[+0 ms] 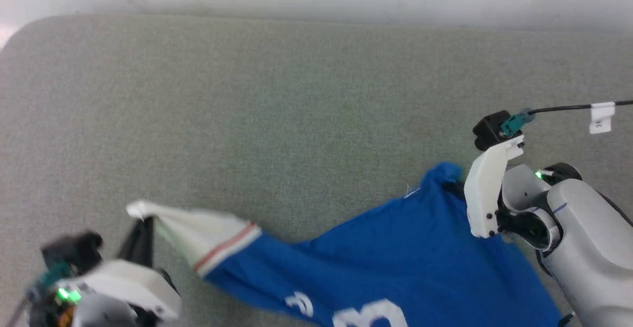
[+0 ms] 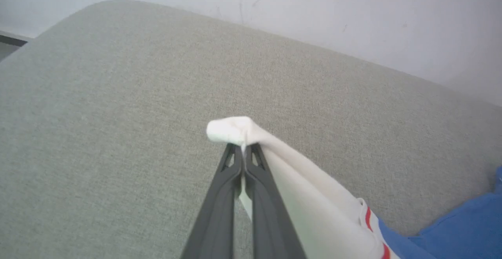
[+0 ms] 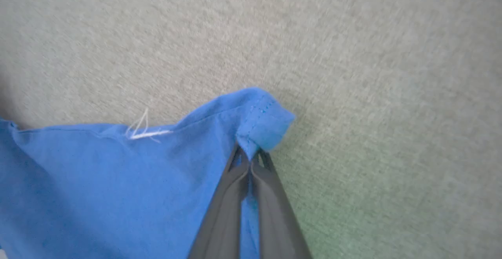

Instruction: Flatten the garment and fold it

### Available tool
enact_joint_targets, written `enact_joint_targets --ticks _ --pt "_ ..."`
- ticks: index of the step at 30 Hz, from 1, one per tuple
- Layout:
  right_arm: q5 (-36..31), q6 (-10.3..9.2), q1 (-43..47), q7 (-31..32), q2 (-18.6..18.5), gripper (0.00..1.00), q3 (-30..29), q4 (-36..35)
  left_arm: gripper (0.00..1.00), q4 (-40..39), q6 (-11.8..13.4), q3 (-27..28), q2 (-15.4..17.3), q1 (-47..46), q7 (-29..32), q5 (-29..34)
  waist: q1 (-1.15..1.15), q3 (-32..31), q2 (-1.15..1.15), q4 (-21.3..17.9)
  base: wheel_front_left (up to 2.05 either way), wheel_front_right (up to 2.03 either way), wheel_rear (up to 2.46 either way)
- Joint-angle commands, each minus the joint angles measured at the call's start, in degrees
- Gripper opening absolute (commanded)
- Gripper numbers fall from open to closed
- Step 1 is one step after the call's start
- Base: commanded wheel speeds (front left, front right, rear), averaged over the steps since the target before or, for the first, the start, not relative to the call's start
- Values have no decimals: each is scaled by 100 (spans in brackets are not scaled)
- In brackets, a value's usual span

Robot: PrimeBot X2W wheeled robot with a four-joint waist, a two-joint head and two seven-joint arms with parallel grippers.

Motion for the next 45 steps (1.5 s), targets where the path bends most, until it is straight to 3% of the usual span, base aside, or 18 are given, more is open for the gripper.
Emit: enact_joint_targets --ticks 1,4,11,19,31,38,45 --pt "-3 31 -63 -151 44 0 15 9 0 -11 -28 81 111 -237 7 46 0 -224 0 -109 0 0 0" --pt "-157 31 -343 -767 -30 0 -109 -28 0 42 -98 232 405 -754 147 101 0 -449 0 -226 0 0 0" --pt "-382 31 -1139 -1502 -16 0 -591 272 0 705 -480 156 891 -2506 527 245 0 -668 0 -566 0 0 0" --pt "-606 31 -2451 -2077 -17 0 -951 854 0 2594 -863 -197 743 -5074 229 587 0 -83 0 -808 0 0 0" --pt "-889 31 -4688 -3646 177 0 -1106 1521 0 4473 -980 -258 801 -8296 -769 1132 0 1178 0 -1074 0 0 0" --pt "-759 31 -5331 -4256 227 0 -748 1902 0 5070 -1068 -360 778 -9102 -1062 1245 0 1647 0 -1039 0 0 0" --pt "-403 31 -5263 -4424 328 0 -145 2393 0 5533 -1164 -353 580 -8935 -1260 1052 0 1888 0 -979 0 0 0"
